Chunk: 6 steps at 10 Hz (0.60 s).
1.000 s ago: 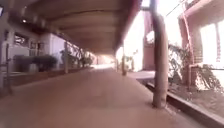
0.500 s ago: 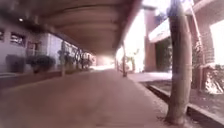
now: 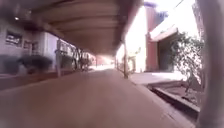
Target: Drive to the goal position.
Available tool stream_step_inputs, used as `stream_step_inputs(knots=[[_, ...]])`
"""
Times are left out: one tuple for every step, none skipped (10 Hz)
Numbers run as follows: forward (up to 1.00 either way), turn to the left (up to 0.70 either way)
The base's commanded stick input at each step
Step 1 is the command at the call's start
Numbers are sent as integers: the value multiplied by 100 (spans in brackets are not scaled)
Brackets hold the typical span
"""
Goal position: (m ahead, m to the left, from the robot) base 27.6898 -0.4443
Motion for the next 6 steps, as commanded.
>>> stream_step_inputs(knots=[[85, 0], [85, 0], [85, 0], [85, 0], [85, 0], [85, 0]])
